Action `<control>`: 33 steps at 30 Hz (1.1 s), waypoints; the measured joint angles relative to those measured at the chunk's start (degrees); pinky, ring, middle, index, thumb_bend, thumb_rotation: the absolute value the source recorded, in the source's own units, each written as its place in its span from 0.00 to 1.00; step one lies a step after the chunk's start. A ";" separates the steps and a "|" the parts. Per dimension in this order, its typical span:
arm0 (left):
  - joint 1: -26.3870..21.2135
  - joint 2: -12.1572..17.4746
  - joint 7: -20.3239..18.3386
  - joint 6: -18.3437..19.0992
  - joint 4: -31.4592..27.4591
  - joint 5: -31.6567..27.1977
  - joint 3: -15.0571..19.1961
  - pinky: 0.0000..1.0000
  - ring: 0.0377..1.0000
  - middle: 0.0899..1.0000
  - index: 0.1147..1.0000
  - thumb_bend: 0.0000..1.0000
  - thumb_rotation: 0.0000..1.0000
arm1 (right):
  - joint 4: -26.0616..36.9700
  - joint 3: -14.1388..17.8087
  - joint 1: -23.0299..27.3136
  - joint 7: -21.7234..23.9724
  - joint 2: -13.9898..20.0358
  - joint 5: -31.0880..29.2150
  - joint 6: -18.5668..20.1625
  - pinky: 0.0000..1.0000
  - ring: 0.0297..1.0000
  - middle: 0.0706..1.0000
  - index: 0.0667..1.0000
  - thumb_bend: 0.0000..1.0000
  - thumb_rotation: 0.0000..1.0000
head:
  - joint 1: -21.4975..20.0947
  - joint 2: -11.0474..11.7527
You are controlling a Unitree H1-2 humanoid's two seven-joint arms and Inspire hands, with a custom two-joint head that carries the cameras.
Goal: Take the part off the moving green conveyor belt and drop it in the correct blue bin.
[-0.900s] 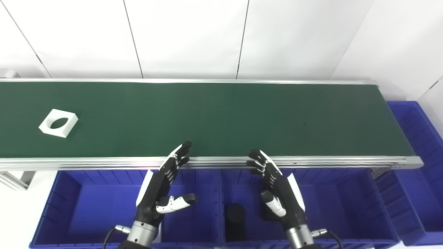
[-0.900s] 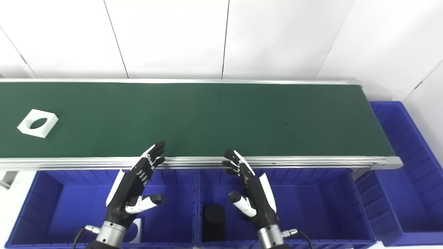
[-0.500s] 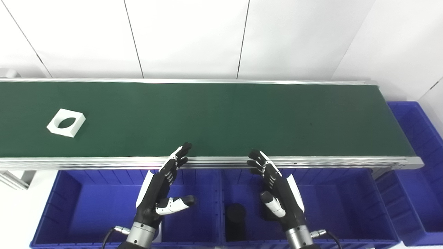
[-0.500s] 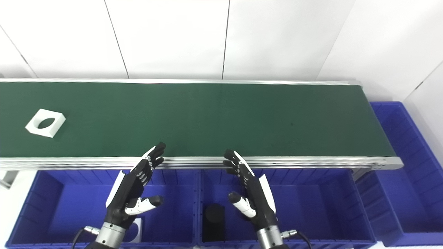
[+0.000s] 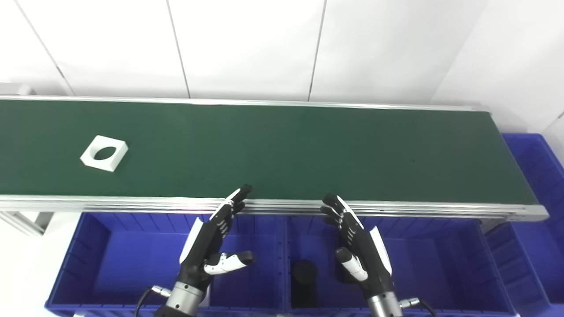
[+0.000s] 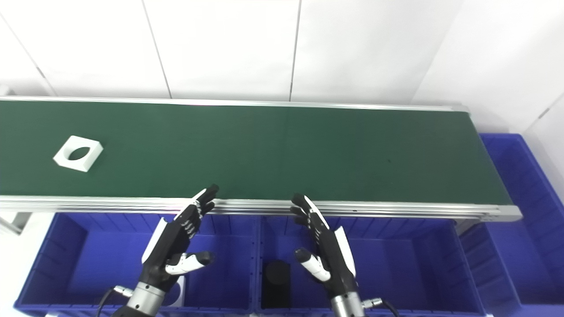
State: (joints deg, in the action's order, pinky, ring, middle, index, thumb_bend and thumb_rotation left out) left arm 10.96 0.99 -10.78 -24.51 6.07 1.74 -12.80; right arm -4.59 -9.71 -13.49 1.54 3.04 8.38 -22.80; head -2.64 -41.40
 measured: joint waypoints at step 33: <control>-0.93 -1.65 4.87 -0.12 5.41 2.45 -4.09 0.99 0.98 0.94 0.87 1.00 0.58 | -5.48 -1.00 0.94 -0.68 4.08 -3.08 -1.06 0.83 0.87 0.90 0.92 0.88 0.90 | 10.90 9.14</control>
State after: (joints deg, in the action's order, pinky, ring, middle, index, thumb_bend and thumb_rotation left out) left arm 10.03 -0.66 -5.91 -24.64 11.48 4.19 -16.89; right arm -10.07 -10.71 -12.55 0.86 7.12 5.30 -23.87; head 8.26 -32.26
